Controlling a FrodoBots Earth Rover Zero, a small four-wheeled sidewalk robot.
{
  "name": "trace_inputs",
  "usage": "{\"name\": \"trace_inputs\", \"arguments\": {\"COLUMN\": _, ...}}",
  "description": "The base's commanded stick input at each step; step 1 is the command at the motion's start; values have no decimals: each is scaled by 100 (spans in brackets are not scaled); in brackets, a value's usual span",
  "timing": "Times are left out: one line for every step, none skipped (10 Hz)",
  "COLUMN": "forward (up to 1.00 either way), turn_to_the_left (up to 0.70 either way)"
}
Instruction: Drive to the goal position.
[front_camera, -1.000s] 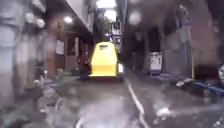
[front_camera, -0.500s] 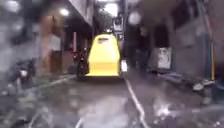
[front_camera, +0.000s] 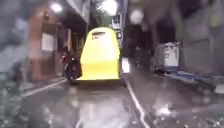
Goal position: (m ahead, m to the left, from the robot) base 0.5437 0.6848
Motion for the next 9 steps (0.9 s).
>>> {"name": "trace_inputs", "arguments": {"forward": 100, "turn_to_the_left": 0}}
{"name": "trace_inputs", "arguments": {"forward": 100, "turn_to_the_left": 0}}
{"name": "trace_inputs", "arguments": {"forward": 100, "turn_to_the_left": 0}}
{"name": "trace_inputs", "arguments": {"forward": 100, "turn_to_the_left": 0}}
{"name": "trace_inputs", "arguments": {"forward": 100, "turn_to_the_left": 0}}
{"name": "trace_inputs", "arguments": {"forward": 100, "turn_to_the_left": 0}}
{"name": "trace_inputs", "arguments": {"forward": 100, "turn_to_the_left": 0}}
{"name": "trace_inputs", "arguments": {"forward": 100, "turn_to_the_left": 0}}
{"name": "trace_inputs", "arguments": {"forward": 100, "turn_to_the_left": 0}}
